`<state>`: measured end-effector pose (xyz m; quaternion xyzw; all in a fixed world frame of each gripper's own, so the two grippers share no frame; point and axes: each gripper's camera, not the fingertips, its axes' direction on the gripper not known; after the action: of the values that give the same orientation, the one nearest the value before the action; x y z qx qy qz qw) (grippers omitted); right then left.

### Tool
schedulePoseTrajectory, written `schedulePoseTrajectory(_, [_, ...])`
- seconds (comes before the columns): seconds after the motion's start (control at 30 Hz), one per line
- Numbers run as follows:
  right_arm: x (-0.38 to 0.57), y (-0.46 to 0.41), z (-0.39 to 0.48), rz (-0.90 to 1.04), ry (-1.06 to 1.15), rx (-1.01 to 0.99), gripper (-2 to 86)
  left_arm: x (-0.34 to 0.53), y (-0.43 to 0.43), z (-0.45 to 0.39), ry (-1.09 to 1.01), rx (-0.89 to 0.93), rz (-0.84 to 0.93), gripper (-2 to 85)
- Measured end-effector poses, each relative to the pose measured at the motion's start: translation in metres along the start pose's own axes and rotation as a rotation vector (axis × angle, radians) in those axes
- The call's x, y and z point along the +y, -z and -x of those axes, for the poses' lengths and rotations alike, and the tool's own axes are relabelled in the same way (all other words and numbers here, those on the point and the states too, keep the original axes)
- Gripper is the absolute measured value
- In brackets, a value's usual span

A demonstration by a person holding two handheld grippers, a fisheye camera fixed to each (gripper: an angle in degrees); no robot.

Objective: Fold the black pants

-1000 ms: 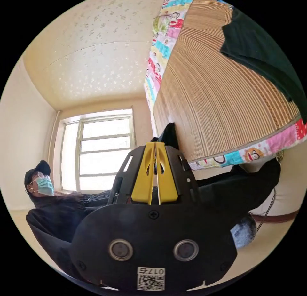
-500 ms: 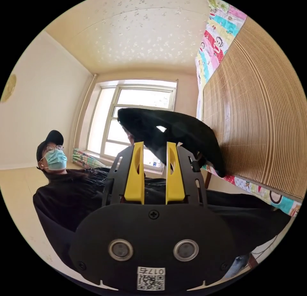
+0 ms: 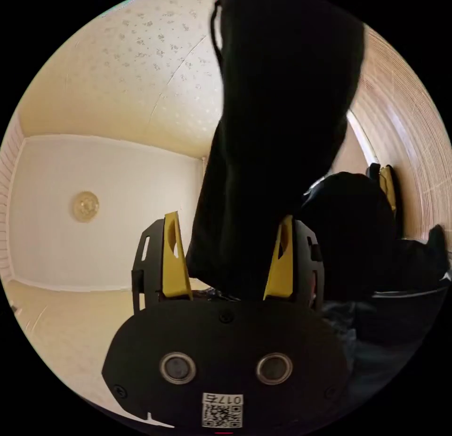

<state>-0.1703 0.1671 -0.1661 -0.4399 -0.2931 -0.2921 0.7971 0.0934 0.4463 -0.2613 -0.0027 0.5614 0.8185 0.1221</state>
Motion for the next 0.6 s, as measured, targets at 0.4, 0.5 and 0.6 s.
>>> schedulePoseTrajectory(0.4, [-0.057,-0.108,0.202,0.526,0.768,-0.007,4.9,0.044,0.003,-0.045,0.327,-0.399,0.222,3.5])
schedulePoseTrajectory(0.5, [-0.039,-0.147,0.248,0.745,1.018,-0.208,4.7,0.06,0.021,-0.054,0.521,-0.729,0.238,4.4])
schedulePoseTrajectory(0.6, [-0.034,-0.178,0.264,0.855,1.144,-0.384,4.8,0.071,0.033,-0.025,0.718,-0.982,0.181,9.2])
